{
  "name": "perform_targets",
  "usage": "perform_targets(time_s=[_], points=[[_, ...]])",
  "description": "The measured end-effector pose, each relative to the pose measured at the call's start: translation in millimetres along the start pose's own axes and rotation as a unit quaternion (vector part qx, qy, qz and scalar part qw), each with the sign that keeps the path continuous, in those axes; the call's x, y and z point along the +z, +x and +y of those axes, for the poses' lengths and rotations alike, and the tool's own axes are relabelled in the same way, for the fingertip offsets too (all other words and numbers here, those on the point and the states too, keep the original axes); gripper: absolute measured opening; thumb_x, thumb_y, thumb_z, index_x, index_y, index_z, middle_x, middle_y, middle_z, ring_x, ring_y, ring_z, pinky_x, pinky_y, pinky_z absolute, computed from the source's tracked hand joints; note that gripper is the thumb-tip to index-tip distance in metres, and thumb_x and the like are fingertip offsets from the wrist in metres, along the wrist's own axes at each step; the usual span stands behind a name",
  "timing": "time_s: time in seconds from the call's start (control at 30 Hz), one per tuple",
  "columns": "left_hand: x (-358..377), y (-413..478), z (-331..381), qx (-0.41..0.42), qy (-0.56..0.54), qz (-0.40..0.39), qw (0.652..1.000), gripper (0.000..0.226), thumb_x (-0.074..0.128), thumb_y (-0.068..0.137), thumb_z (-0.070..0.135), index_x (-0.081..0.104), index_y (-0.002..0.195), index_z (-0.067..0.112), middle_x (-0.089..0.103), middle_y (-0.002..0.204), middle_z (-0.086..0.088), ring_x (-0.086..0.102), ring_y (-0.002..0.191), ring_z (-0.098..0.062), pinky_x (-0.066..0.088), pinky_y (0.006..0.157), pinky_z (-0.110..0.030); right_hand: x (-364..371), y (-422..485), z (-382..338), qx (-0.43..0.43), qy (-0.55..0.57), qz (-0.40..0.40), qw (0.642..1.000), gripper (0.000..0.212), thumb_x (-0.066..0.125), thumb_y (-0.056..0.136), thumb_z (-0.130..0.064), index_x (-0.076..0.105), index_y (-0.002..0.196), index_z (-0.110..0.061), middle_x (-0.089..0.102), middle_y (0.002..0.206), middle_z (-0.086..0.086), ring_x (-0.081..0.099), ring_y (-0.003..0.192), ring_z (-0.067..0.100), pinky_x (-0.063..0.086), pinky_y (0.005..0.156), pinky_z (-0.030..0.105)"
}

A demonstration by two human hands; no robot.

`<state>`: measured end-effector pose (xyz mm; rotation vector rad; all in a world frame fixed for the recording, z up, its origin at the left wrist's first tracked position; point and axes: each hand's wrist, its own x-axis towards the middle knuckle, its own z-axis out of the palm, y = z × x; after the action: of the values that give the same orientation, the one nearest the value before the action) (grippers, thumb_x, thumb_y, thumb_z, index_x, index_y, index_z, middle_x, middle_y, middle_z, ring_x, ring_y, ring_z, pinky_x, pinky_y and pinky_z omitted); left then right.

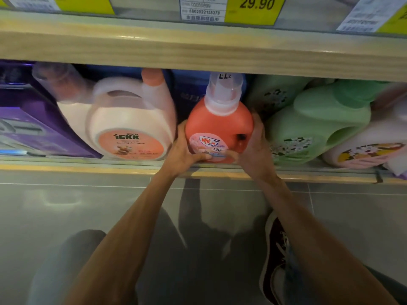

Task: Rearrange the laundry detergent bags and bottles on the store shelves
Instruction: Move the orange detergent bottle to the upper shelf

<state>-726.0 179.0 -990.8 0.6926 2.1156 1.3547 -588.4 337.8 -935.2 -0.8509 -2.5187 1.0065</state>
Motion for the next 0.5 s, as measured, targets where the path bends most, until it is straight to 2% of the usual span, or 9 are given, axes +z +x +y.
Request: perform_targets(time_s=[0.1, 0.23, 0.3, 0.4, 0.5], points=[[0, -1, 3, 0.005, 0.010, 0.013, 1.000, 0.116, 0.098, 0.058, 0.026, 0.023, 0.147, 0.022, 0.053, 0.131, 0.002, 0.058, 0.115, -0.014, 0.052, 0.098, -0.030, -2, -1, 0, 0.002, -0.010, -0.008, 1.000, 0.120, 0.093, 0.059, -0.037, 0.010, 0.146, -0.041, 0.038, 0.144, 0.009, 0.053, 0.124, 0.031, 0.052, 0.093, 0.054], [-2, -3, 13, 0.002, 0.030, 0.012, 0.999, 0.109, 0.098, 0.055, 0.032, 0.028, 0.139, 0.025, 0.058, 0.126, 0.003, 0.061, 0.112, -0.018, 0.054, 0.098, -0.039, -13, -1, -7, -0.012, -0.033, -0.007, 0.999, 0.120, 0.091, 0.062, -0.036, 0.010, 0.151, -0.038, 0.039, 0.139, 0.009, 0.052, 0.121, 0.032, 0.049, 0.092, 0.047], [-2, -3, 18, 0.000, 0.022, 0.019, 1.000, 0.107, 0.098, 0.055, 0.032, 0.030, 0.137, 0.022, 0.058, 0.123, 0.005, 0.060, 0.112, -0.016, 0.053, 0.099, -0.037, -22, 1, -15, -0.030, -0.051, -0.011, 0.998, 0.119, 0.089, 0.064, -0.037, 0.012, 0.154, -0.037, 0.040, 0.139, 0.009, 0.051, 0.120, 0.033, 0.048, 0.091, 0.046], [-5, -5, 28, -0.004, 0.004, 0.022, 1.000, 0.106, 0.097, 0.054, 0.038, 0.030, 0.135, 0.025, 0.057, 0.123, 0.008, 0.058, 0.113, -0.013, 0.052, 0.098, -0.029, -41, 4, -29, -0.038, -0.053, -0.014, 0.998, 0.119, 0.088, 0.062, -0.037, 0.010, 0.151, -0.045, 0.040, 0.138, 0.006, 0.055, 0.116, 0.032, 0.051, 0.089, 0.046], [-13, -12, 36, -0.016, -0.038, -0.007, 0.999, 0.104, 0.095, 0.048, 0.047, 0.032, 0.129, 0.033, 0.059, 0.125, 0.006, 0.064, 0.114, -0.015, 0.059, 0.093, -0.045, -54, 0, -39, -0.030, -0.038, -0.006, 0.999, 0.116, 0.087, 0.061, -0.038, 0.010, 0.148, -0.052, 0.043, 0.138, 0.001, 0.055, 0.116, 0.027, 0.049, 0.088, 0.040]])
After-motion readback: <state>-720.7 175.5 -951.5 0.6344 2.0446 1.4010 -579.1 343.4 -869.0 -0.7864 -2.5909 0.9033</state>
